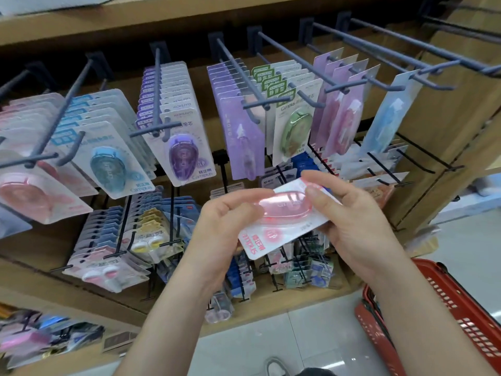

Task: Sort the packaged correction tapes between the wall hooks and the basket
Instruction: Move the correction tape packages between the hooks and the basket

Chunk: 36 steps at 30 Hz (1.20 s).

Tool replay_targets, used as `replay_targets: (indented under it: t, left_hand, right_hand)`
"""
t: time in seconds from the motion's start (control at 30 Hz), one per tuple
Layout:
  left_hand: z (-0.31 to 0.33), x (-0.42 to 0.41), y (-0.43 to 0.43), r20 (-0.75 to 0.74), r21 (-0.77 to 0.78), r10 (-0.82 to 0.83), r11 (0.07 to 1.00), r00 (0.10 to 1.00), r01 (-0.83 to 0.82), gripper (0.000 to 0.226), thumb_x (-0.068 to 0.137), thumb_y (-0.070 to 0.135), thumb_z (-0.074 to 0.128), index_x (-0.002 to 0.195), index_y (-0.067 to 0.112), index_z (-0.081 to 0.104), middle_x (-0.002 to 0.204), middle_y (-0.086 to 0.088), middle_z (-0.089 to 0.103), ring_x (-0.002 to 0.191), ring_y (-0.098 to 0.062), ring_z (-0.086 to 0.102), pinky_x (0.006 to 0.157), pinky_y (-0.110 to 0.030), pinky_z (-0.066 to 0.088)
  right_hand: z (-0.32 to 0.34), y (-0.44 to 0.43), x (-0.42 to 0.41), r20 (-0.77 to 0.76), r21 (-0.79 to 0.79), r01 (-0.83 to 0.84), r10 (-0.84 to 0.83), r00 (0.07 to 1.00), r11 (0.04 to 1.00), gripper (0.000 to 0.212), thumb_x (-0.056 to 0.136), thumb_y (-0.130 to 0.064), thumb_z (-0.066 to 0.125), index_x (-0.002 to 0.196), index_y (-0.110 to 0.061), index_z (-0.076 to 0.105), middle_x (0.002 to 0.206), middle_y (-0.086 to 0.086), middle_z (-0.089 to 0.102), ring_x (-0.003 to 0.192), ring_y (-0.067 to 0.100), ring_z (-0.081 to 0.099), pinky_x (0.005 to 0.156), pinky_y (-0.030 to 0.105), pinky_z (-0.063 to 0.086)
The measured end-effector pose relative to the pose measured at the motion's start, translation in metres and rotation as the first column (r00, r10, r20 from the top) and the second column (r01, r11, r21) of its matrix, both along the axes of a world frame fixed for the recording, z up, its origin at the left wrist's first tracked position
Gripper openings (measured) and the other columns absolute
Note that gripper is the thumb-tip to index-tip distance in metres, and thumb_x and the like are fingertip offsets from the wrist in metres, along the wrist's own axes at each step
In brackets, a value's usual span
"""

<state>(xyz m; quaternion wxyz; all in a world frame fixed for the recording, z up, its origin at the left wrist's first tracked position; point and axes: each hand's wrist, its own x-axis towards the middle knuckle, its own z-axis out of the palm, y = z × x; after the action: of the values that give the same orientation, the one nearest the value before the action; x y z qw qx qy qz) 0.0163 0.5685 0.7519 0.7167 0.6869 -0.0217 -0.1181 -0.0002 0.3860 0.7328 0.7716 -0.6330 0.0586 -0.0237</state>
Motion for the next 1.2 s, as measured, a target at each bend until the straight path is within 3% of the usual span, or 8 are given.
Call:
replay_targets:
  t: [0.2, 0.33, 0.53, 0.63, 0.73, 0.83, 0.93, 1.2]
  left_hand:
    - [0.002, 0.003, 0.002, 0.168, 0.004, 0.210, 0.977, 0.963, -0.214, 0.028, 0.087, 0.002, 0.069, 0.108, 0.022, 0.067, 0.078, -0.001, 0.076, 0.071, -0.015, 0.069, 0.068, -0.029, 0.055]
    - [0.004, 0.003, 0.005, 0.220, -0.049, 0.268, 0.963, 0.938, -0.264, 0.037, 0.088, -0.001, 0.067, 0.118, 0.020, 0.064, 0.088, 0.001, 0.075, 0.074, -0.010, 0.069, 0.063, -0.022, 0.053]
    - [0.009, -0.003, 0.031, 0.154, -0.169, 0.353, 0.930, 0.923, -0.327, 0.020, 0.071, 0.025, 0.072, 0.089, 0.021, 0.077, 0.085, -0.001, 0.076, 0.075, -0.014, 0.068, 0.068, -0.029, 0.054]
    - [0.010, -0.009, 0.052, 0.145, -0.214, 0.413, 0.900, 0.899, -0.379, 0.024, 0.066, 0.025, 0.073, 0.088, 0.015, 0.073, 0.078, -0.003, 0.074, 0.069, -0.015, 0.066, 0.066, -0.031, 0.053]
    - [0.007, -0.021, 0.077, 0.142, -0.220, 0.425, 0.894, 0.894, -0.391, 0.022, 0.064, 0.017, 0.079, 0.083, 0.018, 0.068, 0.072, -0.002, 0.068, 0.064, -0.014, 0.062, 0.063, -0.031, 0.052]
    - [0.001, -0.036, 0.105, 0.226, 0.005, 0.269, 0.961, 0.936, -0.277, 0.027, 0.067, 0.008, 0.080, 0.083, 0.028, 0.071, 0.076, 0.003, 0.067, 0.070, -0.012, 0.062, 0.064, -0.024, 0.053]
    - [0.003, -0.051, 0.123, 0.258, 0.226, 0.116, 0.958, 0.959, -0.177, 0.024, 0.073, 0.018, 0.071, 0.091, 0.034, 0.073, 0.092, 0.005, 0.072, 0.086, -0.011, 0.065, 0.078, -0.022, 0.050]
    - [0.039, -0.052, 0.146, 0.318, 0.020, 0.318, 0.940, 0.893, -0.341, 0.019, 0.071, 0.017, 0.074, 0.089, 0.014, 0.074, 0.083, -0.001, 0.077, 0.077, -0.012, 0.072, 0.067, -0.022, 0.056]
  right_hand:
    - [-0.001, -0.001, 0.003, 0.037, -0.010, -0.098, 0.098, 0.994, 0.995, 0.075, 0.057, -0.026, 0.089, 0.125, -0.038, 0.059, 0.090, 0.004, 0.073, 0.085, 0.023, 0.071, 0.081, 0.041, 0.059]
    - [0.003, 0.005, 0.004, 0.052, -0.136, -0.192, 0.201, 0.978, 0.972, 0.050, 0.070, -0.012, 0.080, 0.117, -0.022, 0.066, 0.080, 0.001, 0.070, 0.075, 0.015, 0.068, 0.067, 0.026, 0.056]
    - [0.002, 0.022, 0.005, 0.020, -0.296, -0.337, 0.358, 0.933, 0.894, 0.027, 0.067, -0.029, 0.081, 0.092, -0.019, 0.075, 0.091, 0.000, 0.077, 0.082, 0.013, 0.071, 0.071, 0.024, 0.054]
    - [0.001, 0.037, 0.009, 0.068, -0.166, -0.315, 0.330, 0.942, 0.935, 0.022, 0.065, -0.025, 0.080, 0.086, -0.021, 0.077, 0.089, 0.003, 0.077, 0.081, 0.016, 0.073, 0.070, 0.028, 0.058]
    - [0.007, 0.056, 0.014, 0.086, 0.180, -0.199, 0.187, 0.979, 0.963, 0.023, 0.064, -0.014, 0.074, 0.087, -0.013, 0.073, 0.082, 0.005, 0.076, 0.069, 0.016, 0.071, 0.056, 0.023, 0.056]
    - [0.015, 0.078, 0.019, 0.101, 0.274, -0.046, 0.019, 0.995, 0.961, 0.024, 0.062, -0.016, 0.074, 0.085, -0.009, 0.068, 0.070, 0.001, 0.071, 0.058, 0.012, 0.065, 0.049, 0.020, 0.052]
    - [0.022, 0.107, 0.021, 0.147, 0.163, 0.005, -0.029, 0.989, 0.987, 0.017, 0.056, -0.028, 0.082, 0.066, -0.020, 0.071, 0.062, -0.003, 0.067, 0.056, 0.011, 0.059, 0.052, 0.023, 0.049]
    - [0.041, 0.190, 0.015, 0.291, -0.087, -0.215, 0.231, 0.928, 0.973, 0.012, 0.071, -0.029, 0.077, 0.062, -0.021, 0.073, 0.062, -0.002, 0.071, 0.057, 0.009, 0.062, 0.055, 0.026, 0.052]
